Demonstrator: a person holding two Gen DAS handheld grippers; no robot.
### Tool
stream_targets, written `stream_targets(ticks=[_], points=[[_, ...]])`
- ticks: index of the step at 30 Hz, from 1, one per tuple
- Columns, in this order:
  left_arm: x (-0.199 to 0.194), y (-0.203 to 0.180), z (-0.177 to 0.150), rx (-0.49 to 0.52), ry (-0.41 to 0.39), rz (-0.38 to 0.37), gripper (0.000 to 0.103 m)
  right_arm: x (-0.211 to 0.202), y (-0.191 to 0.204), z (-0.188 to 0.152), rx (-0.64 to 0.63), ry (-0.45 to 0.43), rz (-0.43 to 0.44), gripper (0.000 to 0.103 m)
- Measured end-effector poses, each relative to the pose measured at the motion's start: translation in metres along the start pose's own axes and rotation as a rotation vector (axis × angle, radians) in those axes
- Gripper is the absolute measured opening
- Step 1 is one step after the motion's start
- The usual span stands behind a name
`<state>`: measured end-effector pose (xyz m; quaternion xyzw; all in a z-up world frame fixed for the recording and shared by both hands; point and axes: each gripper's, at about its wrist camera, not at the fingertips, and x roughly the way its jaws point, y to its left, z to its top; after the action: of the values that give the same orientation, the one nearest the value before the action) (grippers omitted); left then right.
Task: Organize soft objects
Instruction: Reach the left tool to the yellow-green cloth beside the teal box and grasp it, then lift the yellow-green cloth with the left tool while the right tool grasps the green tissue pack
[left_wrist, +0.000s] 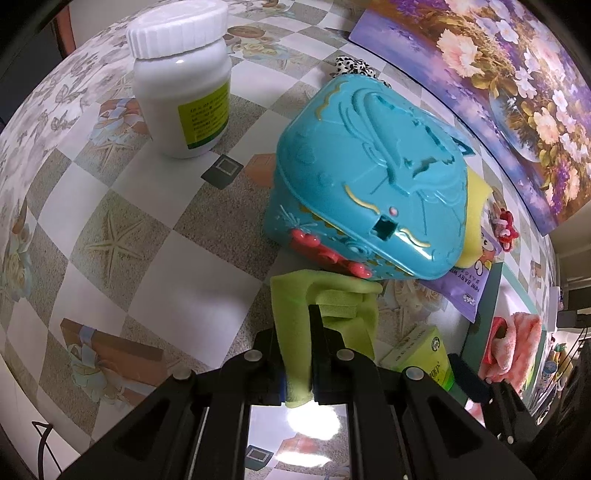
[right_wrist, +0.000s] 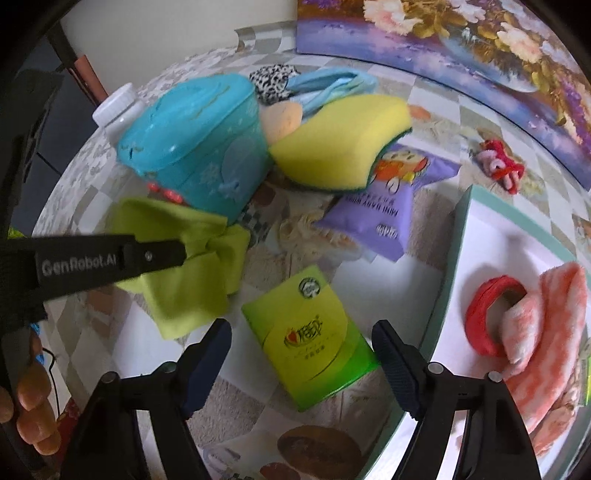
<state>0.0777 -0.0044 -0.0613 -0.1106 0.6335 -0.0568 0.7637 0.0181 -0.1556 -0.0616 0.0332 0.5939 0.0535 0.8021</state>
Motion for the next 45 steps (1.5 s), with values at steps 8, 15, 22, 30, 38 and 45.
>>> stream_targets(ticks=[8,15,22,30,38,45], points=[[0.002,-0.002,0.0,0.004,0.003,0.007,0.01,0.003,0.004,-0.001,-0.031,0.005,-0.039,0.067],[0.005,-0.005,-0.003,0.015,0.006,0.021,0.01,0.006,0.01,-0.004,-0.067,0.004,-0.087,0.062],[0.007,-0.014,-0.005,0.037,0.0,0.04,0.01,0.005,0.019,-0.006,-0.082,-0.003,-0.096,0.059],[-0.001,-0.023,-0.008,0.067,-0.011,0.015,0.008,-0.015,0.015,-0.007,-0.041,-0.042,-0.085,0.059],[-0.034,-0.045,-0.011,0.12,-0.093,-0.059,0.008,-0.051,-0.005,-0.007,0.028,-0.138,-0.092,0.059],[-0.068,-0.065,-0.013,0.187,-0.208,-0.119,0.008,-0.076,-0.034,-0.006,0.111,-0.209,-0.116,0.059]])
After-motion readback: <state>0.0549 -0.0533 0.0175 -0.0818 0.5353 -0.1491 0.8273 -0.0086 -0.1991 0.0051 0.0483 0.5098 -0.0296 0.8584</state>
